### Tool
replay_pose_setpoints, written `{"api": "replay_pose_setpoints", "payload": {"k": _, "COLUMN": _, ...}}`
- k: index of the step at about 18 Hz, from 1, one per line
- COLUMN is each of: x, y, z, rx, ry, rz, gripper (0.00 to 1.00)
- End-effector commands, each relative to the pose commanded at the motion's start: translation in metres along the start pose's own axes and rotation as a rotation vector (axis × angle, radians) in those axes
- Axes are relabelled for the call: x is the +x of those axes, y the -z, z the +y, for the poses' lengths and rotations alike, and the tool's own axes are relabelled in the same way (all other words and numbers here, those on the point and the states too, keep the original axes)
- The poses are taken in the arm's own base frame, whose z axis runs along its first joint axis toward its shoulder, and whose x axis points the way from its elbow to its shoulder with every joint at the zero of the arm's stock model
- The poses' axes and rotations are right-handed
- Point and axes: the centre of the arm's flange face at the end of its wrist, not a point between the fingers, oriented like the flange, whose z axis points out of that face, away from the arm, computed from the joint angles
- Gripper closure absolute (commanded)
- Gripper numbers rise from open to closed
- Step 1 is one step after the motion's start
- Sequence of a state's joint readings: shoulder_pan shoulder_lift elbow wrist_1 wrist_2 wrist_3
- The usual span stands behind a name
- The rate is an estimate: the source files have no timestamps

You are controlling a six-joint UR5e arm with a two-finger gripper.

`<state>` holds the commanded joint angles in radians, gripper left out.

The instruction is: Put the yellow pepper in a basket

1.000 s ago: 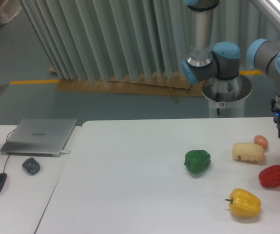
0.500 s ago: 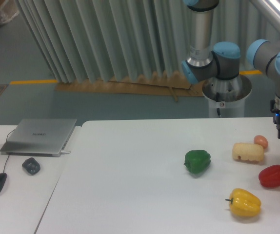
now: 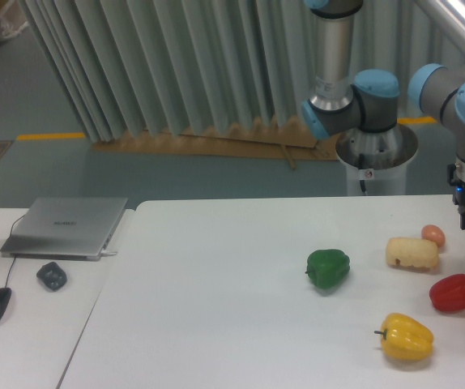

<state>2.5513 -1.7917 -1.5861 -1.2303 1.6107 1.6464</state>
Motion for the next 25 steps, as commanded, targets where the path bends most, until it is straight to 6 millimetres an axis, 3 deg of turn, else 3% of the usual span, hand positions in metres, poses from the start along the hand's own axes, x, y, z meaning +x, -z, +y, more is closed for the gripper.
{"api": "replay_pose_setpoints", "payload": {"k": 2, "x": 0.007, "y": 0.005, "z": -0.057, "rx": 0.007, "ry": 0.042, "rz": -0.012, "gripper": 0.0}}
{"api": "replay_pose_setpoints", "payload": {"k": 3, "x": 0.007, "y": 0.008, "z": -0.075, "rx": 0.01, "ry": 0.034, "rz": -0.019, "gripper": 0.0}}
{"api": "replay_pose_setpoints", "payload": {"k": 6, "x": 0.008, "y": -0.009, "z": -0.133, "rx": 0.024, "ry": 0.034, "rz": -0.045, "gripper": 0.0}}
{"api": "replay_pose_setpoints", "payload": {"k": 8, "x": -0.005, "y": -0.025, "z": -0.16, "rx": 0.035, "ry": 0.016, "rz": -0.07, "gripper": 0.0}}
{"api": "replay_pose_setpoints", "payload": {"k": 10, "x": -0.026, "y": -0.041, "z": -0.166, "rx": 0.03, "ry": -0.047, "rz": -0.065, "gripper": 0.0}}
{"api": "replay_pose_setpoints", "payload": {"k": 12, "x": -0.034, "y": -0.051, "z": -0.165, "rx": -0.018, "ry": -0.194, "rz": -0.062, "gripper": 0.0}}
{"api": "replay_pose_setpoints", "payload": {"k": 16, "x": -0.053, "y": -0.06, "z": -0.142, "rx": -0.131, "ry": -0.364, "rz": -0.051, "gripper": 0.0}}
{"api": "replay_pose_setpoints", "payload": {"k": 21, "x": -0.067, "y": -0.095, "z": -0.144, "rx": -0.163, "ry": -0.362, "rz": -0.029, "gripper": 0.0}}
{"api": "replay_pose_setpoints", "payload": {"k": 25, "x": -0.066, "y": -0.097, "z": -0.148, "rx": -0.164, "ry": -0.357, "rz": -0.031, "gripper": 0.0}}
